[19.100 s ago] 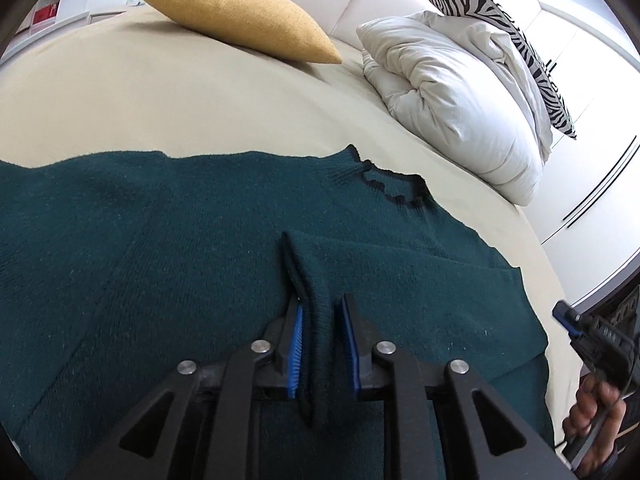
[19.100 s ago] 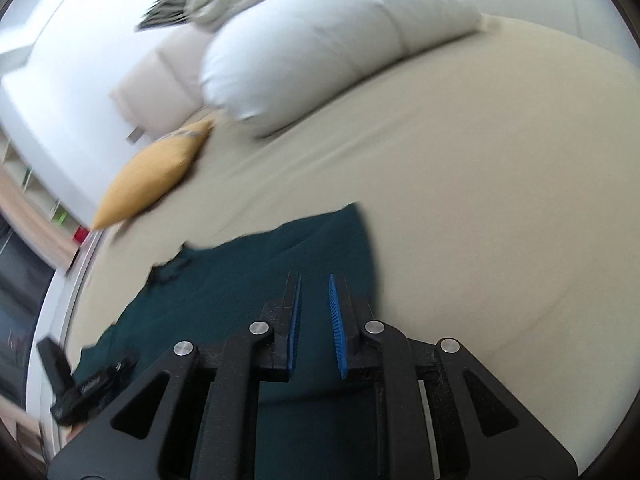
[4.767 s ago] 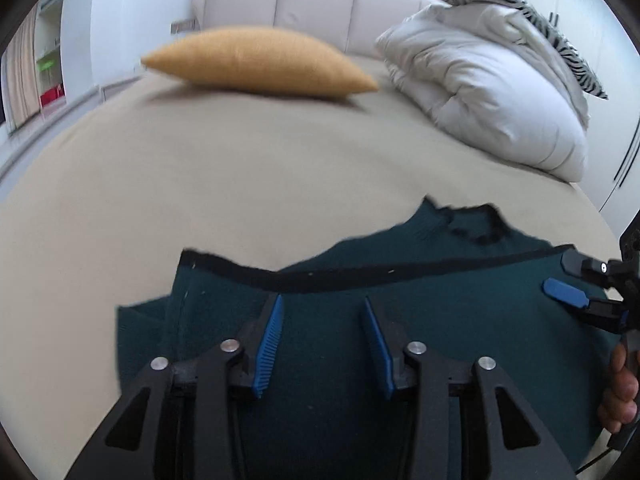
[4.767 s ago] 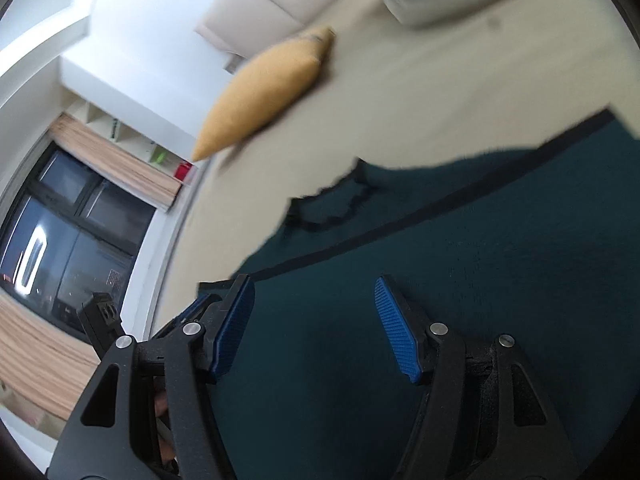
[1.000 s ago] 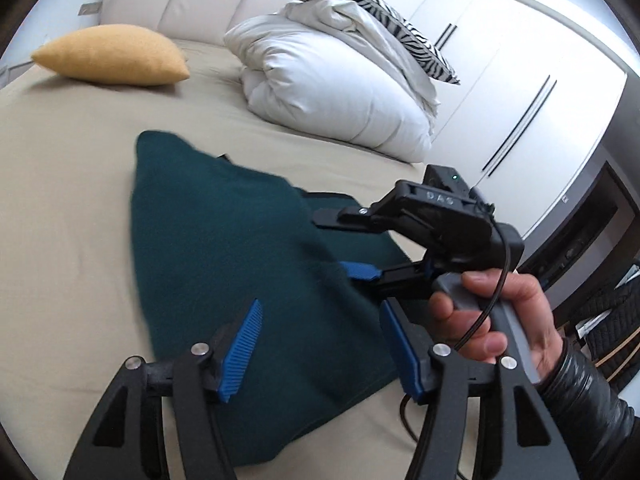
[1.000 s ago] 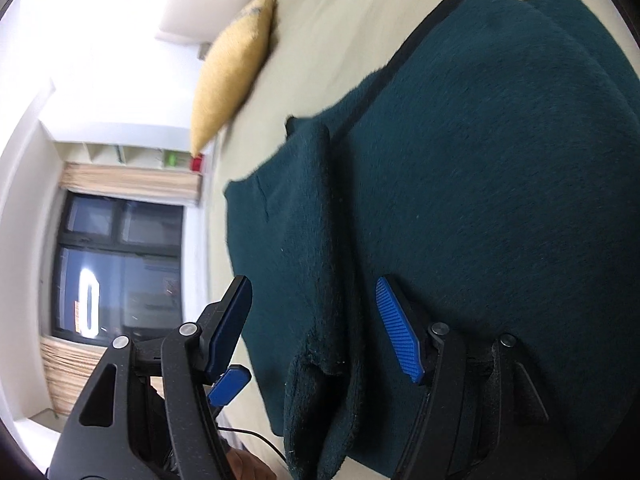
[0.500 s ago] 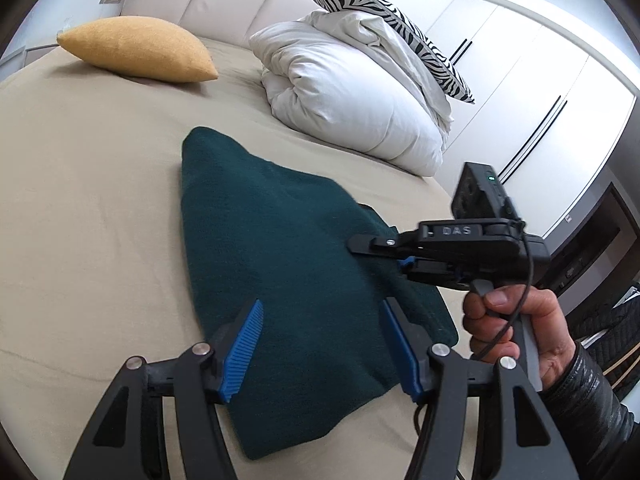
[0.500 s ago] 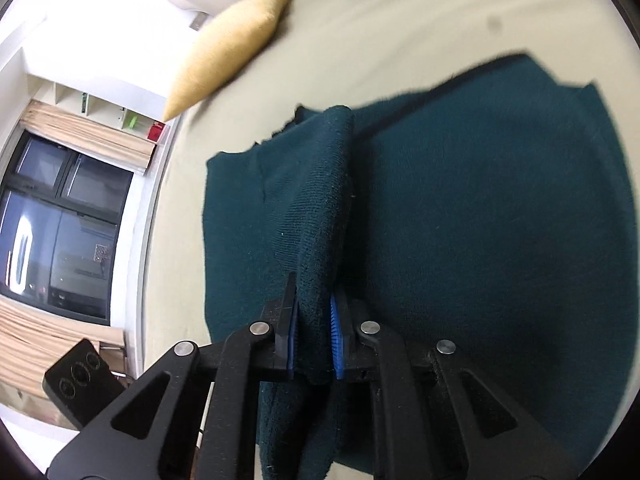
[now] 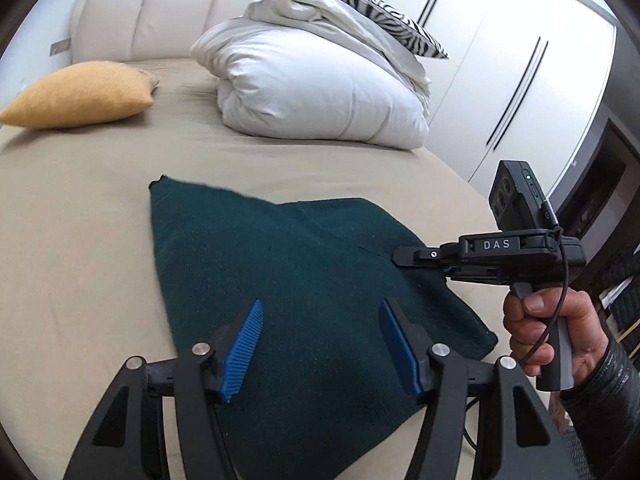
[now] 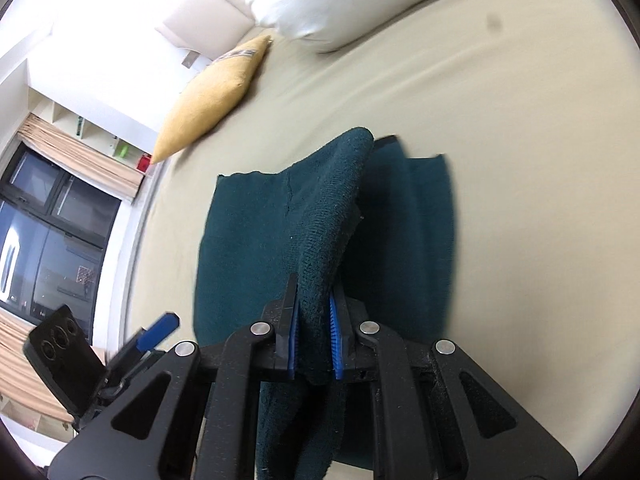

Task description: Fold small clothes

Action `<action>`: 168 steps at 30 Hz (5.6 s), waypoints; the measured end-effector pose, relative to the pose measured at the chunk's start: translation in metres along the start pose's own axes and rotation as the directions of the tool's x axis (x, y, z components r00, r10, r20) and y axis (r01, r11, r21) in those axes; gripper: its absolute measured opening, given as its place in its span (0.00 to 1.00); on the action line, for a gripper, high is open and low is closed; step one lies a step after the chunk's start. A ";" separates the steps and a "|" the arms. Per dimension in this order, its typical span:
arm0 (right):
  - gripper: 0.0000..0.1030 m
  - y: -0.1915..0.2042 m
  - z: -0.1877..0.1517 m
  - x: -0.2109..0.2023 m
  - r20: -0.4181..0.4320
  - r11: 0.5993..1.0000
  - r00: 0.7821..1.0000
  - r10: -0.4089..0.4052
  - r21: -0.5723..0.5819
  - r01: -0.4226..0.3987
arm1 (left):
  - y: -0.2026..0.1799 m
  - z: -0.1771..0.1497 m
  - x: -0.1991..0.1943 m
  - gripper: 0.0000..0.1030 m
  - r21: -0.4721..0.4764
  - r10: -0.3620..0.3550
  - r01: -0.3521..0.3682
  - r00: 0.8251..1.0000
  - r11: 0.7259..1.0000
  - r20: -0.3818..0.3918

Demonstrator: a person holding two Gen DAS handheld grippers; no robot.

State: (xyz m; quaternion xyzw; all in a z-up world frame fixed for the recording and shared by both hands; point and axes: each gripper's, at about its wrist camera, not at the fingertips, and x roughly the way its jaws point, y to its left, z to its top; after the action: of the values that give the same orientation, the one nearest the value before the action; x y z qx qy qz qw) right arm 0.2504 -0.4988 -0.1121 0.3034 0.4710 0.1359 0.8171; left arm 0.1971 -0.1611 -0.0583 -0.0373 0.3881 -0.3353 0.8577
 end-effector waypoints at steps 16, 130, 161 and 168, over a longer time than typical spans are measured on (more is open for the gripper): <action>0.14 -0.098 -0.035 -0.020 0.016 0.982 0.996 0.092 0.161 -0.094 | 0.002 -0.016 0.058 0.59 0.089 0.072 -0.063 0.992 0.994 -0.099; 0.61 -0.049 -0.023 -0.009 0.013 0.995 1.000 0.006 0.102 -0.007 | 0.089 -0.005 0.063 0.70 -0.299 0.026 -0.073 0.987 0.951 -0.159; 0.20 0.253 -0.188 0.009 0.103 0.850 0.981 -0.162 -0.490 0.192 | 0.077 -0.087 -0.192 0.35 -0.083 0.301 -0.307 0.950 0.948 -0.081; 0.20 0.264 -0.204 0.053 0.046 0.867 0.985 -0.163 -0.469 0.166 | 0.093 -0.116 -0.173 0.36 -0.095 0.321 -0.335 0.936 0.937 -0.142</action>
State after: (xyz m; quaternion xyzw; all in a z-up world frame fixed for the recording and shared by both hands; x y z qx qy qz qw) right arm 0.1209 -0.1913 -0.0593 0.0548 0.4458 0.1754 0.8761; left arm 0.0863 0.0380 -0.0587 -0.0017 0.4608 -0.1655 0.8719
